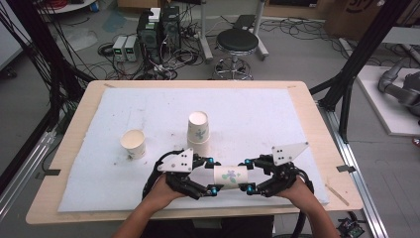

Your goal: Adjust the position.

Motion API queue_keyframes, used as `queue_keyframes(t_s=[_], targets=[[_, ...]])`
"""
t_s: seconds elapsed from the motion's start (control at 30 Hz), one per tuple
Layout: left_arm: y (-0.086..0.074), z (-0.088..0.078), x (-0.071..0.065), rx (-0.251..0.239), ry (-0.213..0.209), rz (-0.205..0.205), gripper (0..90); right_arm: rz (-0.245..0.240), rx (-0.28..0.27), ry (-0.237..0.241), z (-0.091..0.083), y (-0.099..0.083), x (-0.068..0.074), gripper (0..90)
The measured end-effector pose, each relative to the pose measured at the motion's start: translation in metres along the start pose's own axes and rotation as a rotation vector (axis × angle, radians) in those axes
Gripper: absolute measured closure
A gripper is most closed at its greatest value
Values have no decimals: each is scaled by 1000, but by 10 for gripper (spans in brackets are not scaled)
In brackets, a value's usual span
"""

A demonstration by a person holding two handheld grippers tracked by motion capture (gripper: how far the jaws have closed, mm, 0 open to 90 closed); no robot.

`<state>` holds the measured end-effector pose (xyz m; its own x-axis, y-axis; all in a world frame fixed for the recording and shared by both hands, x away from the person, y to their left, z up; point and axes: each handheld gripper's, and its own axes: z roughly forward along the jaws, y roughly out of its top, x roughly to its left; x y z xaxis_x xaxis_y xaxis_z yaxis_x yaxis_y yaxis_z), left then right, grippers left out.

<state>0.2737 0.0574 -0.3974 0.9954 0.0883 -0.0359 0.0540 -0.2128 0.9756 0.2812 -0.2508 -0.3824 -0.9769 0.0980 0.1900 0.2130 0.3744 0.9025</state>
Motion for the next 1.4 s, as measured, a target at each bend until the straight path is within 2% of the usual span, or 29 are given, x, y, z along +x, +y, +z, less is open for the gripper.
queue_keyframes(t_s=[0.13,0.23,0.27,0.33,0.63,0.83,1.1,1.4], targets=[[2,-2,2,19,8,-9,355,19,11,-16,1,4,3,208],[6,-3,2,55,11,-11,352,15,34,-41,1,7,4,206],[8,-4,3,80,14,-5,352,13,41,-48,1,8,5,206],[11,-4,3,103,14,-16,352,-6,63,-70,1,12,6,206],[25,-6,7,244,32,1,353,-95,180,-138,9,26,11,207],[32,-3,7,311,36,13,357,-133,232,-149,15,32,11,208],[36,1,8,376,37,9,362,-153,257,-153,19,35,10,208],[43,5,11,459,45,10,365,-180,324,-167,25,37,11,208]])
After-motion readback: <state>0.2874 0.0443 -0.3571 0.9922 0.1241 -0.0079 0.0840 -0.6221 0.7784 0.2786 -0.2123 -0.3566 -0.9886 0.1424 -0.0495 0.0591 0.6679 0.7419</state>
